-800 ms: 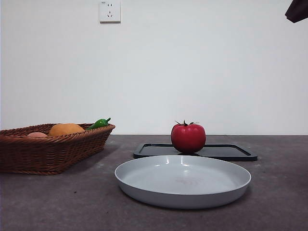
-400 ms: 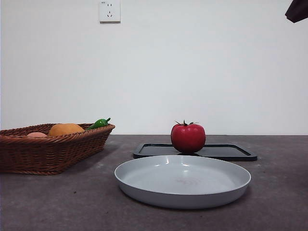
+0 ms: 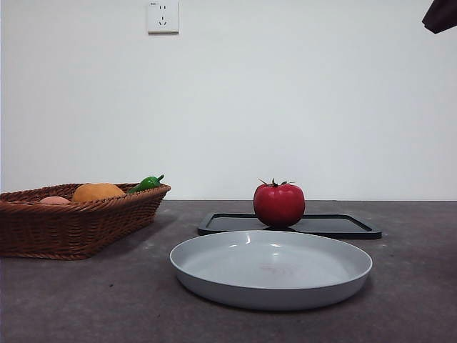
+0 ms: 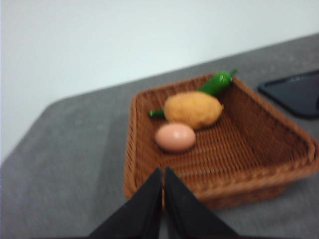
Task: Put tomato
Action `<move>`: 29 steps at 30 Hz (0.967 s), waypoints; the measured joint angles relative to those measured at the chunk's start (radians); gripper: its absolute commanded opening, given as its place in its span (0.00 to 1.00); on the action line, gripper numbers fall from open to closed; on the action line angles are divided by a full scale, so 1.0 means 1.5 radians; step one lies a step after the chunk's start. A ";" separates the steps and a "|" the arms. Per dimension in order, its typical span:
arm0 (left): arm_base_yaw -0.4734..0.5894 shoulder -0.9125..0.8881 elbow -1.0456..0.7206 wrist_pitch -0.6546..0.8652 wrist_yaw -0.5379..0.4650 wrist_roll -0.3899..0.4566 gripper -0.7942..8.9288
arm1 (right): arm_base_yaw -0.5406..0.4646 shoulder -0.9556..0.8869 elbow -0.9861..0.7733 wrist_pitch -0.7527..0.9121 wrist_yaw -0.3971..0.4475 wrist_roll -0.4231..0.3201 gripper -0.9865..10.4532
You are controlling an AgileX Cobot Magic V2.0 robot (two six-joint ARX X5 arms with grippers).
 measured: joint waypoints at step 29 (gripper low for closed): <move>0.000 0.000 -0.001 -0.049 -0.018 -0.056 0.09 | 0.000 0.000 0.000 0.000 0.000 0.000 0.09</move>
